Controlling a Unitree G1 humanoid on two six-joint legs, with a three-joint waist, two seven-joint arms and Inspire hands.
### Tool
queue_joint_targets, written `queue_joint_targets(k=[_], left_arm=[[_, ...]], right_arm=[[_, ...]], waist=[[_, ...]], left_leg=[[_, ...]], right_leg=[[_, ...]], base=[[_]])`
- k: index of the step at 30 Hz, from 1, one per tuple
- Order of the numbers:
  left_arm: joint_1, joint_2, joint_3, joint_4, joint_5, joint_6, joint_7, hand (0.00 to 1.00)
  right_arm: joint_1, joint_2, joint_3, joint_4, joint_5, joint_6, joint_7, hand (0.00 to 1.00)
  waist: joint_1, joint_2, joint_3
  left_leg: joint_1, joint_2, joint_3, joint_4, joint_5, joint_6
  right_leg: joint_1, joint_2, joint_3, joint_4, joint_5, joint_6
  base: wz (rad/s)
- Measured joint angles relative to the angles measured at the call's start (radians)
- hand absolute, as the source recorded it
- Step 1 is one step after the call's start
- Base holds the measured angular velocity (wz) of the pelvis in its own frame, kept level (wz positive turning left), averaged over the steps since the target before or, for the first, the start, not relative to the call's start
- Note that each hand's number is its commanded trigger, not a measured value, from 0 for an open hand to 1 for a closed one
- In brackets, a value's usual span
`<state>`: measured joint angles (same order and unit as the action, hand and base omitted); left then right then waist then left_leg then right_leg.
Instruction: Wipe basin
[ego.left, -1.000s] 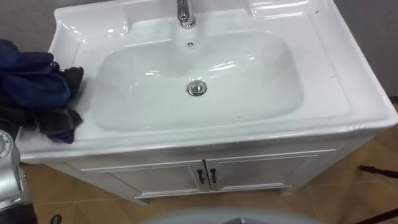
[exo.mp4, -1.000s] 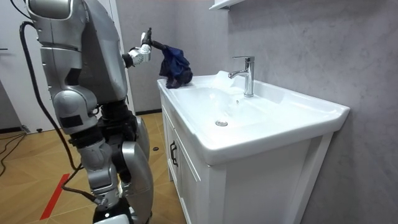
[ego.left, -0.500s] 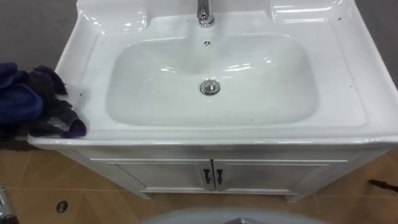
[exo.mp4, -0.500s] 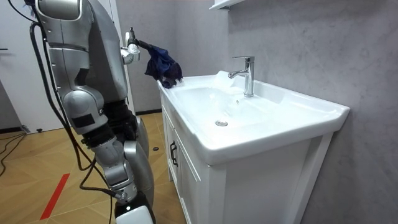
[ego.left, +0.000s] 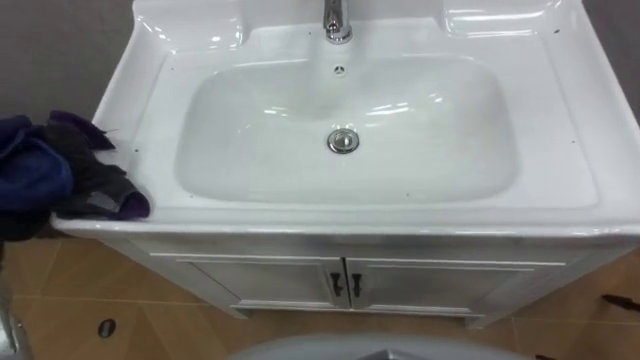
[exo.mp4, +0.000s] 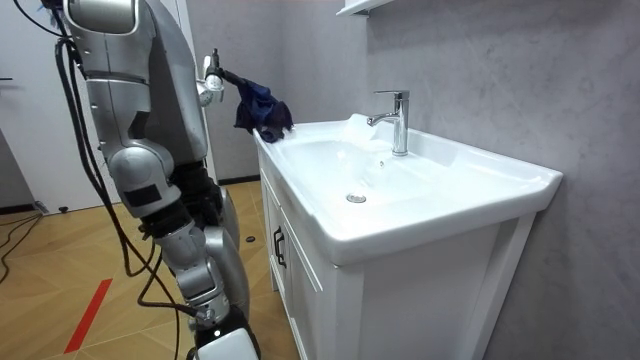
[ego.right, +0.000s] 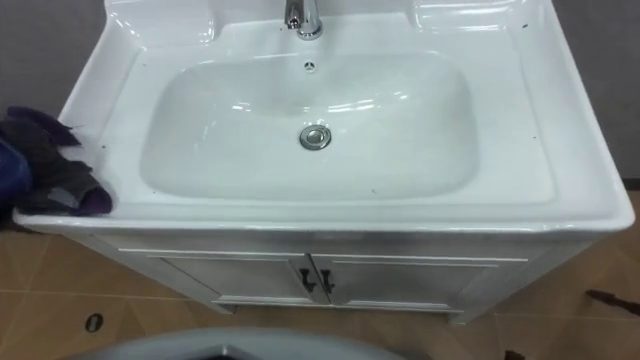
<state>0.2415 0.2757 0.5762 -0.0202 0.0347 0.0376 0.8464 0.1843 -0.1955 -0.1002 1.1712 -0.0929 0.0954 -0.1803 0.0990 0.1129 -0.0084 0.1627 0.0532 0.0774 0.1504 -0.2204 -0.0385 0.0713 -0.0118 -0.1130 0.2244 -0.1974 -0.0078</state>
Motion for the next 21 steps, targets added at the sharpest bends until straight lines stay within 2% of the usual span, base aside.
queue_joint_targets(k=[5, 6, 7, 8, 10, 13, 17, 21], left_arm=[[-0.008, 0.000, -0.025, -0.020, 0.008, -0.001, -0.033, 0.00], [-0.008, 0.000, -0.037, -0.043, 0.008, -0.001, -0.045, 0.00], [-0.007, 0.000, -0.051, -0.067, 0.008, -0.005, -0.056, 0.00], [-0.007, 0.000, -0.060, -0.074, 0.008, -0.011, -0.058, 0.00], [-0.008, 0.000, -0.103, -0.082, 0.015, -0.035, -0.080, 0.00], [0.000, -0.002, -0.157, -0.152, 0.041, -0.036, -0.119, 0.00], [-0.001, -0.001, -0.209, -0.271, 0.043, -0.056, -0.167, 0.00], [-0.001, -0.002, -0.254, -0.314, 0.043, -0.060, -0.222, 0.00]], right_arm=[[-0.002, 0.001, 0.000, 0.010, 0.001, -0.013, 0.018, 0.00], [-0.002, 0.001, 0.000, 0.010, 0.001, -0.015, 0.019, 0.00], [-0.003, 0.001, 0.000, 0.010, 0.001, -0.020, 0.020, 0.00], [-0.004, 0.001, 0.000, 0.010, 0.002, -0.022, 0.020, 0.00], [-0.005, 0.001, 0.000, 0.011, -0.002, -0.032, 0.029, 0.00], [-0.025, 0.008, 0.000, 0.033, -0.013, -0.042, 0.032, 0.00], [-0.029, 0.009, 0.000, 0.035, -0.013, -0.051, 0.029, 0.00], [-0.023, 0.010, 0.000, 0.034, -0.013, -0.051, 0.029, 0.00]], waist=[[-0.023, 0.000, 0.0021], [-0.026, 0.000, 0.0039], [-0.037, -0.001, 0.0099], [-0.041, 0.000, 0.0126], [-0.052, 0.007, 0.0151], [-0.070, 0.004, 0.0175], [-0.091, 0.000, 0.0155], [-0.097, 0.001, 0.0144]], left_leg=[[-0.002, -0.001, 0.001, 0.002, 0.000, 0.000], [-0.002, -0.002, 0.001, 0.002, 0.000, 0.000], [-0.001, -0.003, 0.000, 0.002, 0.000, 0.000], [0.001, -0.004, -0.001, 0.002, 0.000, 0.000], [0.006, -0.006, 0.000, 0.003, 0.001, 0.001], [0.004, -0.007, 0.002, 0.003, 0.000, 0.001], [0.001, -0.008, 0.003, 0.003, 0.001, 0.001], [0.004, -0.008, 0.005, 0.003, 0.001, 0.001]], right_leg=[[0.002, -0.002, -0.003, -0.004, -0.001, 0.001], [0.003, -0.003, -0.003, -0.006, -0.001, 0.002], [0.005, -0.004, -0.002, -0.009, -0.001, 0.003], [0.009, -0.004, -0.003, -0.013, -0.001, 0.004], [0.016, -0.005, 0.002, -0.023, 0.002, 0.008], [0.015, -0.006, 0.003, -0.023, 0.003, 0.009], [0.009, -0.007, 0.004, -0.023, 0.002, 0.009], [0.012, -0.006, 0.005, -0.022, 0.003, 0.009]], base=[[0.00], [0.00], [0.04], [0.07], [0.02], [-0.01], [0.00], [-0.03]])
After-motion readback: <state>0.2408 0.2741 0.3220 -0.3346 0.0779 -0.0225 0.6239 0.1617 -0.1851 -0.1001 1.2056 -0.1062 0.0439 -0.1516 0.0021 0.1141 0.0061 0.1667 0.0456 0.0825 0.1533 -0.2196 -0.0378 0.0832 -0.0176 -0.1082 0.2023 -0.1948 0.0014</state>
